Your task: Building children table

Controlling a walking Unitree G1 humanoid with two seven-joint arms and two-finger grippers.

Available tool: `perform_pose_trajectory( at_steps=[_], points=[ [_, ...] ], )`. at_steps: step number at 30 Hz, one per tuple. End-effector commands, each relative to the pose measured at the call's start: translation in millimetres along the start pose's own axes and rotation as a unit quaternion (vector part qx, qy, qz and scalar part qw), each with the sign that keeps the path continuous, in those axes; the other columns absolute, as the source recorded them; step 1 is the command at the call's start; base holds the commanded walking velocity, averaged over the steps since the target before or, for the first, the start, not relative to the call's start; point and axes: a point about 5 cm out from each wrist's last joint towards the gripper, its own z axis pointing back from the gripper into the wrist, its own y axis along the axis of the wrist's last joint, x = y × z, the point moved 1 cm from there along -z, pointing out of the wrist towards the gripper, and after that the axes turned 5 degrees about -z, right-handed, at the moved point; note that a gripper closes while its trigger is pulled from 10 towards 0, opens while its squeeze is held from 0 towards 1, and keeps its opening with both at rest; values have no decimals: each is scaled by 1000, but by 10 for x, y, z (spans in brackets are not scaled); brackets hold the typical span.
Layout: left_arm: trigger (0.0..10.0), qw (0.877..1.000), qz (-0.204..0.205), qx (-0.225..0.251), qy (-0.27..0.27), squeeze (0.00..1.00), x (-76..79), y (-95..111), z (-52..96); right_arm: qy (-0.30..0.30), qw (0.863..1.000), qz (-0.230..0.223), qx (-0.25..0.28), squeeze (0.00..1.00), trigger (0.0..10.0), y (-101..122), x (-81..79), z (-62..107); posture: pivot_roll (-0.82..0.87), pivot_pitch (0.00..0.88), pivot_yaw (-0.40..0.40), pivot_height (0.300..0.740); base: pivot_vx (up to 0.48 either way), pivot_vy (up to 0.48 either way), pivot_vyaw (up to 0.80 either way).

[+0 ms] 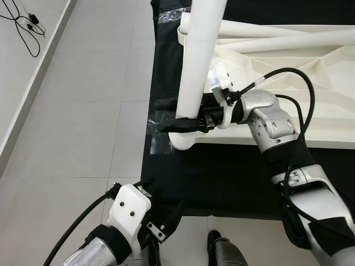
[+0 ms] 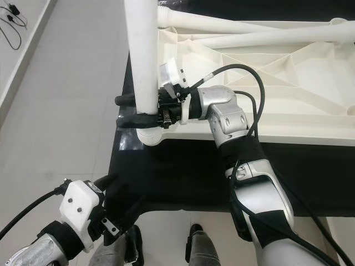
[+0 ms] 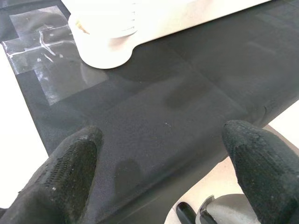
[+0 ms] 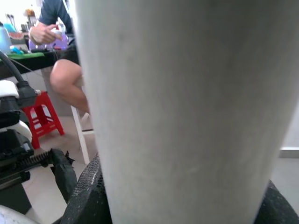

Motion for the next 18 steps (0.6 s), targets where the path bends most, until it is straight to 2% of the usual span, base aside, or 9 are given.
perform_pose_trajectory(
  at_steps=[1,8,18],
  points=[
    [10000,1000,-3,-3,-10,0,50,1,37,1,999,-19,-25,0,10000,-171,-27,-40,72,386,25,740,0,0,0],
    [10000,1000,1,2,-9,0,69,18,33,-8,999,-22,-31,0,10000,-195,29,-117,69,396,15,740,0,0,0],
    [10000,1000,0,4,-7,0,65,30,36,-32,999,-30,-20,0,10000,-153,132,-92,72,400,9,740,0,0,0]
  ],
)
